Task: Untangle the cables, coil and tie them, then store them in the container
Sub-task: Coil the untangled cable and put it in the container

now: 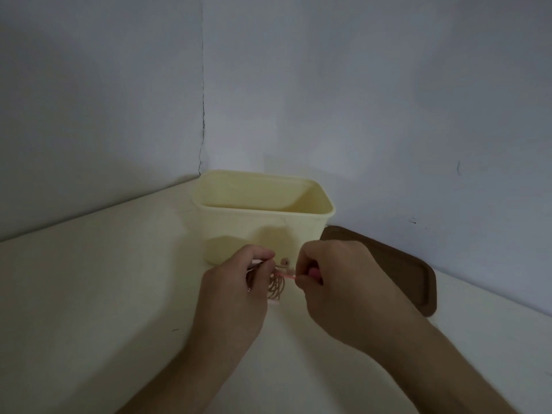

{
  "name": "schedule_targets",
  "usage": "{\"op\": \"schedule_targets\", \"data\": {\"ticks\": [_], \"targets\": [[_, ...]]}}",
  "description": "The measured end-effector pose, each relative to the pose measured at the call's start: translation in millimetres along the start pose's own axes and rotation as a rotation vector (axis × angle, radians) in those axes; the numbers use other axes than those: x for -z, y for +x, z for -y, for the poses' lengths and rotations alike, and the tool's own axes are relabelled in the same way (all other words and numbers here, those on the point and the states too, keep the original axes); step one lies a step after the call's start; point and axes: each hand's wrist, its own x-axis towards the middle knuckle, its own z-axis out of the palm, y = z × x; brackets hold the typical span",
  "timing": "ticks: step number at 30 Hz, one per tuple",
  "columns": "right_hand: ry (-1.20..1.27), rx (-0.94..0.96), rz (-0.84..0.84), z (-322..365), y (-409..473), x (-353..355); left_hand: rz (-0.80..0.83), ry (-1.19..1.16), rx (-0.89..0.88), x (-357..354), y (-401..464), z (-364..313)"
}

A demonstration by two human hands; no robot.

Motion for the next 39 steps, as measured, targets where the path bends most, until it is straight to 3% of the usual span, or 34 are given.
{"op": "schedule_targets", "data": {"ticks": [3,6,10,13,19,30,37,39], "targets": [[-0.02,0.11,-0.009,0.3,-0.4,7.5,0.05,0.043,-0.058,-0.5,-2.0,-2.0],[0.046,0.164,-0.156,-11.0,6.0,4.6,0.188,-0.138,-0.027,-0.5,-3.0,-5.9],[0.449,-0.04,-0.184,-30.7,14.5,-7.6,0.223,-0.544,0.092,1.7,-3.9,-12.0],[0.745,-0.153,-0.128,-36.0,15.5,-15.1,0.144,-0.64,0.123,4.5,-2.6,-17.1],[0.912,-0.134,-0.053,-23.3,12.6,-34.7,0.043,-0.648,0.084,6.9,-1.9,-19.2],[1.204,-0.226,0.009,-12.4,6.9,-49.8,-0.015,-0.425,0.015,7.8,-5.1,-16.2],[1.484,-0.227,0.173,-14.1,8.1,-42.6,-0.05,-0.373,0.014,8.1,-2.7,-13.2],[1.463,-0.218,0.197,-12.8,7.3,-43.1,-0.049,-0.352,0.002,7.2,-3.1,-12.0]]}}
